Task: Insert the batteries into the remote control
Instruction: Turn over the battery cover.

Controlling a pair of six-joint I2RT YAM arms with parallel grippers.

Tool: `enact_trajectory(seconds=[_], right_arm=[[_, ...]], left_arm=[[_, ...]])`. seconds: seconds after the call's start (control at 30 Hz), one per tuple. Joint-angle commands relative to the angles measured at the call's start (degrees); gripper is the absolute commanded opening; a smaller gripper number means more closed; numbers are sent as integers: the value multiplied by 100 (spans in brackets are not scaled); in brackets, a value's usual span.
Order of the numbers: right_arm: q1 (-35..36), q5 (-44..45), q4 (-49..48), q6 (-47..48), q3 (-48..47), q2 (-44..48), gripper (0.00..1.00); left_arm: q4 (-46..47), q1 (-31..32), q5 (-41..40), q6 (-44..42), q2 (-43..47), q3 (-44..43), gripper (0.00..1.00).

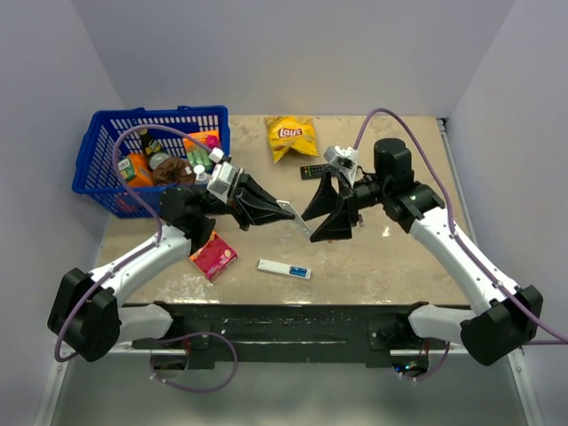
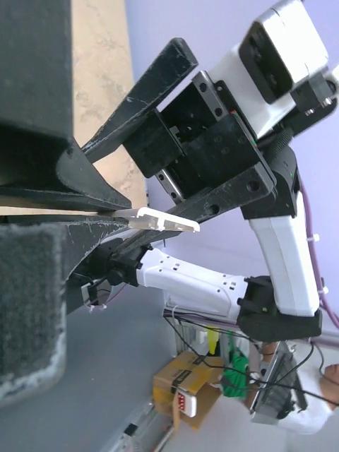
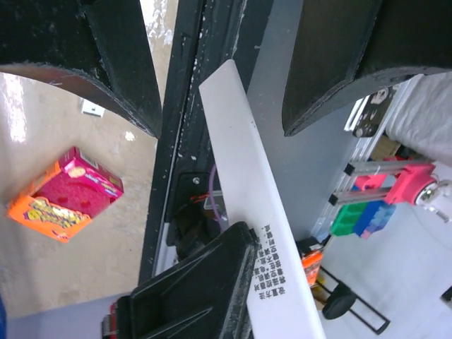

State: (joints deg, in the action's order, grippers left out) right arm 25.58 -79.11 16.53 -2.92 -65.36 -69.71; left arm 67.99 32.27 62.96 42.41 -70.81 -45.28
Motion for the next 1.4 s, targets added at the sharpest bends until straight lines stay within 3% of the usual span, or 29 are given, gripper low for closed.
enact_trajectory(seconds=[0.0,0.13,0.47,0.73,0.93,1.1,1.37], right_arm=[[104,-711,174,422,-442,19,72],[157,-833,490,598,-740,-191,71],[456,-940,1475,1364,-1523,-763,65],[720,-1053,1616,1566,-1585,-807,61],[738,-1230,2186,2259,-1637,-877,54],[781,-1230,3328,3147,-1936,-1140,48],[922,-1230,5970,5659,-2779,-1808,45]], left_arm=[[92,-2,664,-480,-38,-543,0],[346,25,823,-305,-144,-772,0],[2129,51,1262,776,-486,-1071,0],[4063,51,1509,2525,-1058,-1413,0],[4065,51,1641,2351,-988,-1466,0],[4065,42,1693,2219,-918,-1545,0],[4065,51,1755,2017,-847,-1625,0]])
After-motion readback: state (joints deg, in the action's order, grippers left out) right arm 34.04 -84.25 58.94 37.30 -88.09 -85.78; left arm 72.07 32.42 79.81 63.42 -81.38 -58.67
